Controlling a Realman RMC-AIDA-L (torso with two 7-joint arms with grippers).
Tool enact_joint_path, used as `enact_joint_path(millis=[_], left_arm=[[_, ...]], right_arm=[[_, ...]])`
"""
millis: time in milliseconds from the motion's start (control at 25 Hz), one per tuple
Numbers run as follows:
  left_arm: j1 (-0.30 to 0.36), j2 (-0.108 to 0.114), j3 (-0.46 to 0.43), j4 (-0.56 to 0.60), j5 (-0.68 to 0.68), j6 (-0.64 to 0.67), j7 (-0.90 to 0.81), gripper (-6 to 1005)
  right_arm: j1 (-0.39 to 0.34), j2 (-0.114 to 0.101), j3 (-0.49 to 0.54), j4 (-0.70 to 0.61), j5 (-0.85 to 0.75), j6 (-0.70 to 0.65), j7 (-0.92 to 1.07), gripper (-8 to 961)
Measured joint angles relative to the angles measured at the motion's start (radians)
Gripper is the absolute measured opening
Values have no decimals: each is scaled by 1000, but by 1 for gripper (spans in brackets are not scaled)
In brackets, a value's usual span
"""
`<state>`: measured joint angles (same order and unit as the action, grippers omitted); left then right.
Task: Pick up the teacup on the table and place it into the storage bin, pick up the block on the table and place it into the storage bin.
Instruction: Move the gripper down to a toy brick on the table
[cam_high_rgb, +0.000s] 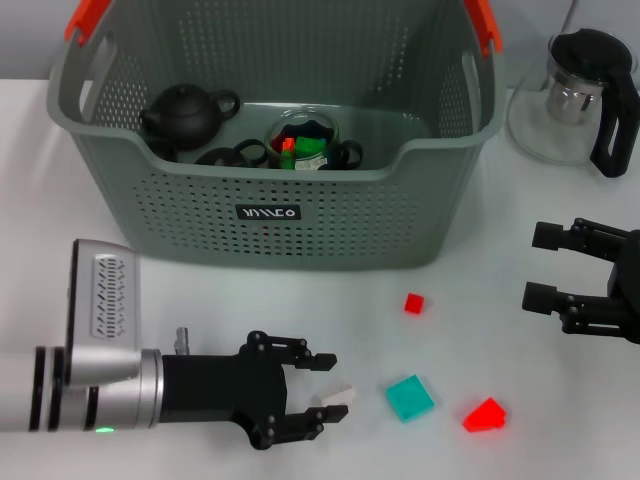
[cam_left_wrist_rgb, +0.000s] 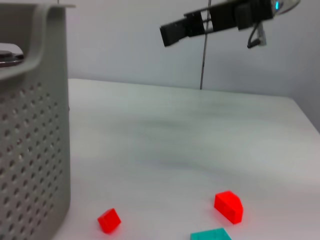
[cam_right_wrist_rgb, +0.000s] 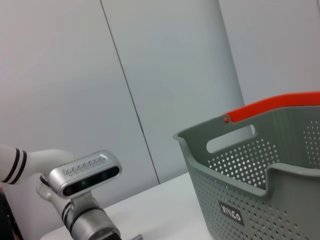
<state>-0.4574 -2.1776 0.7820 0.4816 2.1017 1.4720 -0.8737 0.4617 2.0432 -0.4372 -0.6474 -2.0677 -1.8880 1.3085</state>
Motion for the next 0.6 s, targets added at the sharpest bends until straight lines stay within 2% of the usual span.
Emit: enact_joint_path(millis=[80,600], left_arm=[[-6,0,1,-19,1,-14,20,541],[-44,-1,-2,-129,9,-142,140,534]], right_arm=[[0,0,0,0,0,0,0,912],[-1,0,0,0,-2,2,0,915]])
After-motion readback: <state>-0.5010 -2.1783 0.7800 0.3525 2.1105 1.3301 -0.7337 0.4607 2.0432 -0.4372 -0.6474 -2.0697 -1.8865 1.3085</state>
